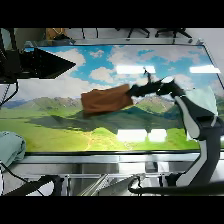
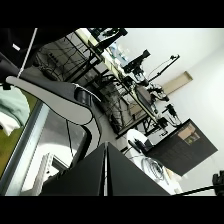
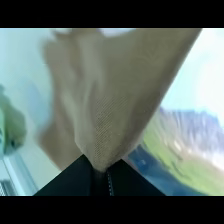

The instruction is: Fold the shirts.

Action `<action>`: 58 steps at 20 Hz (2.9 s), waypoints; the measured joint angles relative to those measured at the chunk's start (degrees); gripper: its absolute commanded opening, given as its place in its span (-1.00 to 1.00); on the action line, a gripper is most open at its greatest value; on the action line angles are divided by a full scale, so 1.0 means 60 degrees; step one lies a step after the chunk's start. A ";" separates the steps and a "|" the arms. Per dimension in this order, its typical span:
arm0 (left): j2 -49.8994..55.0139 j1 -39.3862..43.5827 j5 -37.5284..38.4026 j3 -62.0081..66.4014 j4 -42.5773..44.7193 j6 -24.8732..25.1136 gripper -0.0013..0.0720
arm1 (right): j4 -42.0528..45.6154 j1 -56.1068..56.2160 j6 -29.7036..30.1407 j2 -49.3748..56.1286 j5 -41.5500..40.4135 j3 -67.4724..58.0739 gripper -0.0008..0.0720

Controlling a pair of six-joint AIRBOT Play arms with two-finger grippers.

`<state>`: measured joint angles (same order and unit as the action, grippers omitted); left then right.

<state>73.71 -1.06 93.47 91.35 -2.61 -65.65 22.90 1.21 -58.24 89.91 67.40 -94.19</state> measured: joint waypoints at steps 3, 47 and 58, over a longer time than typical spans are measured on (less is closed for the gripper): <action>0.0000 0.0000 0.0000 0.0000 0.0004 0.0026 -0.92 | -0.0251 -0.1115 -0.0419 -0.0707 0.0117 -0.1184 -0.93; -0.0466 0.1341 -0.0328 -0.0004 0.3716 0.0026 -0.92 | 0.6142 -0.3803 -0.5118 -0.5566 0.2120 0.2069 -0.93; -0.1366 0.3745 -0.1126 -0.1723 0.8408 -0.1144 -0.92 | 0.7042 0.1271 -0.4870 -0.6251 0.0845 0.4615 -0.92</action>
<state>65.52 21.41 86.72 81.01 47.83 -72.51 65.14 8.84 -87.46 52.40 72.47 -66.50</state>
